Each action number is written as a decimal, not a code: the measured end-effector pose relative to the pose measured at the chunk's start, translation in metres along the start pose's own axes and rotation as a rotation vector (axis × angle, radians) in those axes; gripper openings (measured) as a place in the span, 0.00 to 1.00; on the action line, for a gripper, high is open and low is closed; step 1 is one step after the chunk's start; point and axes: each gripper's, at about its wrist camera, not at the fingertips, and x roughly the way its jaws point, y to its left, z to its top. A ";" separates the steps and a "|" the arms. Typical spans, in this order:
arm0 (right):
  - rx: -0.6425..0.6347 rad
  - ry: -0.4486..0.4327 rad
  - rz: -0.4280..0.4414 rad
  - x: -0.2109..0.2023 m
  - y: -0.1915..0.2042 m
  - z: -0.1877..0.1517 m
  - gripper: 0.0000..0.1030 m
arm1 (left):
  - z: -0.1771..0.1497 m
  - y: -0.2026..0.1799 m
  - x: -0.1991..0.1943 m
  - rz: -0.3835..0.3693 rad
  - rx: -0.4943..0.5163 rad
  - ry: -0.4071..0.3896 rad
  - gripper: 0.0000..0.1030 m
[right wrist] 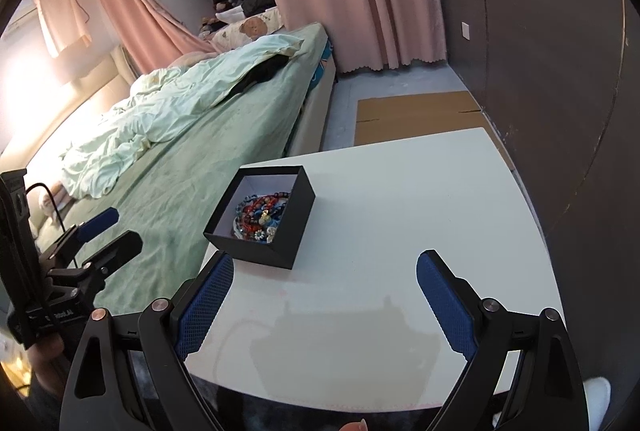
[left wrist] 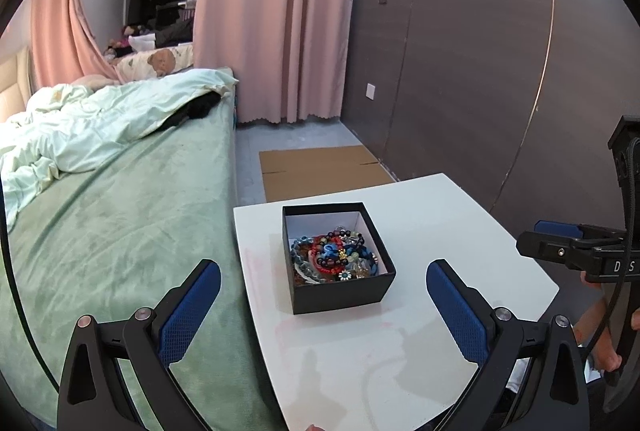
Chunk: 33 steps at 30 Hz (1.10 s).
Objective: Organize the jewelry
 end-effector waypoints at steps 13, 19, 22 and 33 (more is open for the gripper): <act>0.003 -0.042 -0.017 -0.008 -0.003 0.001 0.91 | 0.000 -0.001 -0.004 -0.010 0.014 -0.008 1.00; 0.048 -0.034 -0.019 -0.004 -0.010 0.004 0.91 | 0.002 0.000 -0.002 -0.021 0.023 -0.012 1.00; 0.030 -0.035 -0.026 -0.003 -0.009 0.004 0.91 | 0.003 0.001 -0.002 -0.021 0.019 -0.011 1.00; 0.001 -0.032 -0.035 -0.002 -0.003 0.002 0.91 | 0.002 0.003 -0.001 -0.021 0.017 -0.009 1.00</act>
